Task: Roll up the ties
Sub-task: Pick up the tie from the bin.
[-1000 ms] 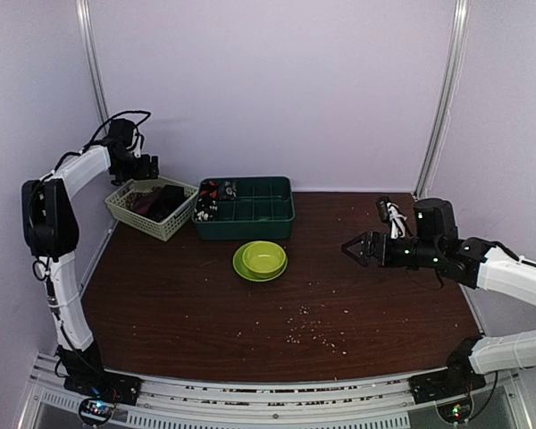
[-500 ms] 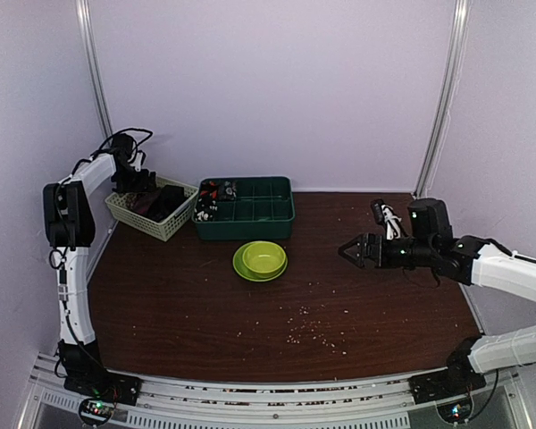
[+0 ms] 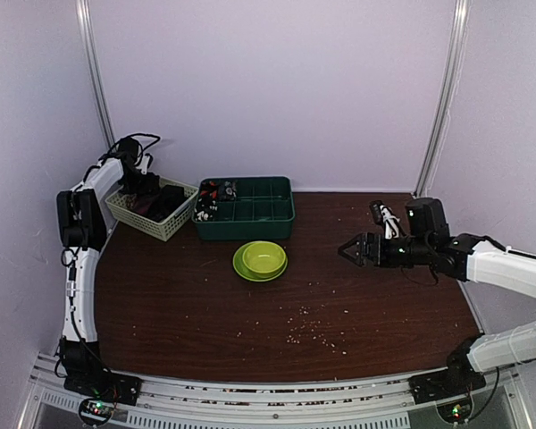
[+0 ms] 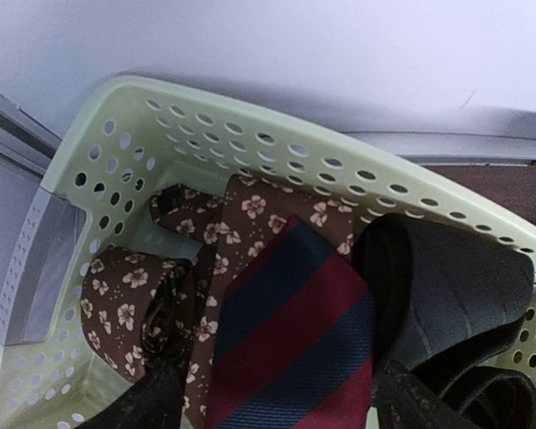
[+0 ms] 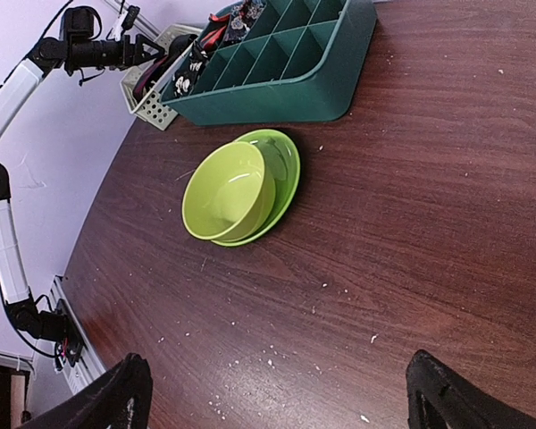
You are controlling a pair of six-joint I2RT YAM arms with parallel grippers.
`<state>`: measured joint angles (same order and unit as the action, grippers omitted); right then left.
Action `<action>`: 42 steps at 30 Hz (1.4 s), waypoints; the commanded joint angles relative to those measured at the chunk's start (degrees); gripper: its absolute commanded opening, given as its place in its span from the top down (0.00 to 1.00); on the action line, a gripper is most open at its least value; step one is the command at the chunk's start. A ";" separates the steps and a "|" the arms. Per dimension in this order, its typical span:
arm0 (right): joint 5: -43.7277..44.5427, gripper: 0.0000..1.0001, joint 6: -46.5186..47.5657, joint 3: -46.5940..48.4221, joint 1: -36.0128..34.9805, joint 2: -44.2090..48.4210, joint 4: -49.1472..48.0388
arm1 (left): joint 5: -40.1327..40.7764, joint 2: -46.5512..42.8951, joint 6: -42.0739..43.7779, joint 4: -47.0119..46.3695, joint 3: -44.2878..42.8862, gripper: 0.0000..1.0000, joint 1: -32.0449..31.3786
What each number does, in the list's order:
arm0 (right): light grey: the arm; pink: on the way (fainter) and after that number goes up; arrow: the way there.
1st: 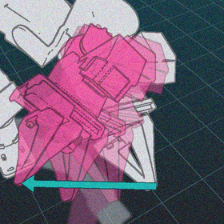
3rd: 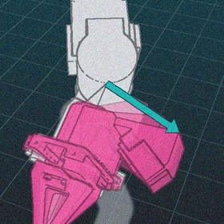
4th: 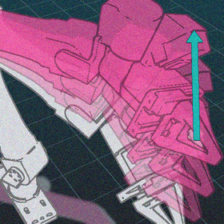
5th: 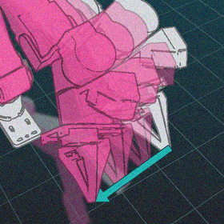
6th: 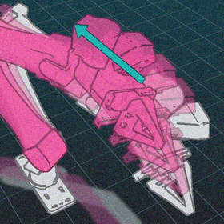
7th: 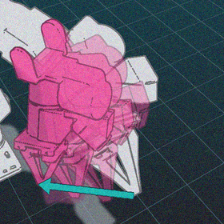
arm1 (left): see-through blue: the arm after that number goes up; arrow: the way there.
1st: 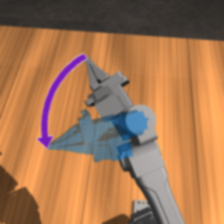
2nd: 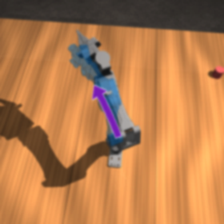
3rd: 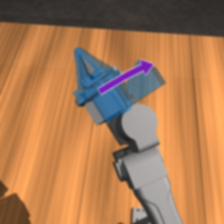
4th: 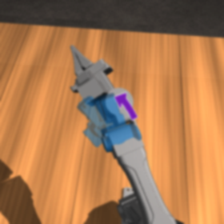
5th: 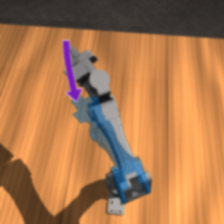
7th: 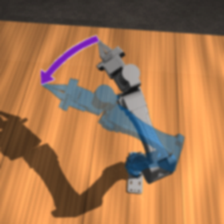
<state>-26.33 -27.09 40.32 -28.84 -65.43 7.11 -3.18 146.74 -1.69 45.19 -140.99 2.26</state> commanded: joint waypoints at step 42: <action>-6.65 0.00 -1.74 1.70 2.03 7.28 -0.01 | -15.56 -43.00 -5.17 -7.45 12.15 1.00 -0.12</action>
<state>-31.77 -28.51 41.15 -26.98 -60.07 6.79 -12.60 107.55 -3.14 41.45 -127.85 2.28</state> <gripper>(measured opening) 0.995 0.056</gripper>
